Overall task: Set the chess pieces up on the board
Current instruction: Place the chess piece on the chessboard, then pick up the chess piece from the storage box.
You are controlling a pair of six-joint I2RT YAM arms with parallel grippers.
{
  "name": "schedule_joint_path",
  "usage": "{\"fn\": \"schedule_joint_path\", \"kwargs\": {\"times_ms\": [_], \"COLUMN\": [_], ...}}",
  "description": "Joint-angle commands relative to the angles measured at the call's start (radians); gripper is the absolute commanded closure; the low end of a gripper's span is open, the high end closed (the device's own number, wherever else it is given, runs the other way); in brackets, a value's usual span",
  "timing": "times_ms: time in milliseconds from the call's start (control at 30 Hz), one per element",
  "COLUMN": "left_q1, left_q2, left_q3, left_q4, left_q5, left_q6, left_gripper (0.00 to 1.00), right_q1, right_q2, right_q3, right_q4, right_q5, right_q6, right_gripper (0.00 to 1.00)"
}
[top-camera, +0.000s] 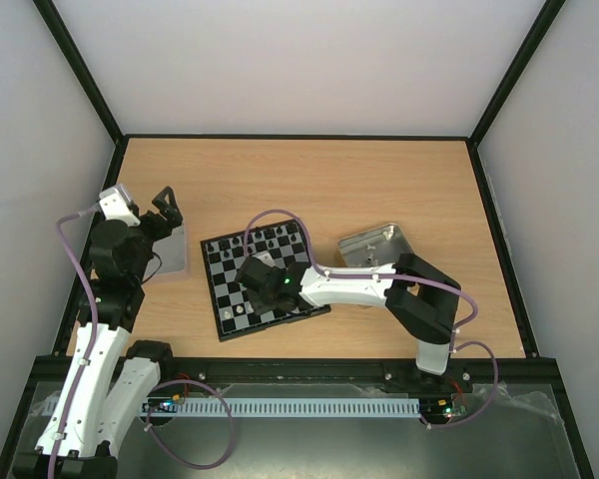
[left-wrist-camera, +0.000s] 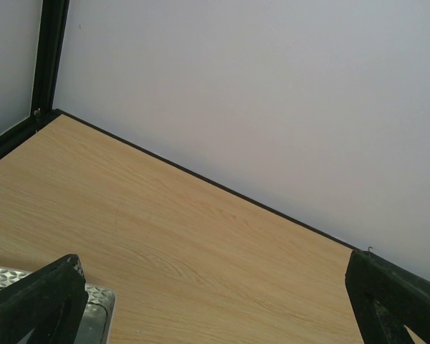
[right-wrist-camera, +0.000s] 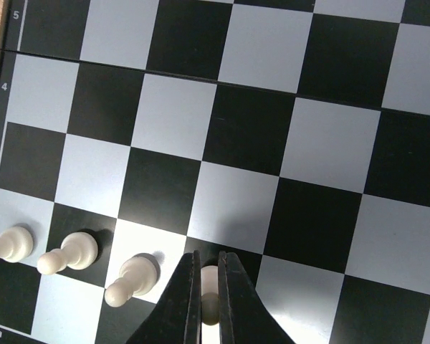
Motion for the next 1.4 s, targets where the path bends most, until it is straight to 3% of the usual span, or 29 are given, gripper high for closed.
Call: {"fn": "schedule_joint_path", "kwargs": {"times_ms": [0, 333, 567, 700, 900, 1100, 1233, 1367], "left_q1": [0.003, 0.003, 0.003, 0.003, 0.002, -0.017, -0.041, -0.072], "left_q2": [-0.011, -0.010, -0.010, -0.009, -0.010, -0.025, -0.038, -0.054], "left_q3": [-0.009, -0.009, -0.008, -0.010, -0.010, -0.011, -0.009, -0.007], "left_q4": [0.023, 0.022, 0.023, 0.033, 0.038, 0.034, 0.034, 0.029], "left_q5": [-0.010, -0.010, -0.009, 0.013, 0.025, 0.014, 0.005, -0.024], "left_q6": [0.004, 0.004, 0.005, 0.009, 0.011, 0.012, 0.013, 0.016], "left_gripper": [0.00, 0.00, 0.00, 0.00, 0.00, 0.00, 0.00, 0.00], "right_q1": [0.015, 0.020, 0.020, 0.020, -0.006, -0.177, -0.379, -0.561], "right_q2": [0.020, 0.028, 0.004, -0.093, -0.213, -0.385, -0.535, -0.630], "right_q3": [0.036, 0.040, 0.055, 0.027, -0.001, -0.122, -0.220, -0.315], "right_q4": [-0.046, -0.059, -0.060, -0.029, -0.081, -0.132, -0.176, -0.170], "right_q5": [0.064, 0.056, 0.051, 0.124, 0.315, 0.394, 0.389, 0.308], "right_q6": [0.021, 0.014, 0.029, 0.075, 0.135, 0.182, 0.213, 0.195], "right_gripper": [0.97, 0.94, 0.85, 0.78, 0.76, 0.73, 0.67, 0.53]}}
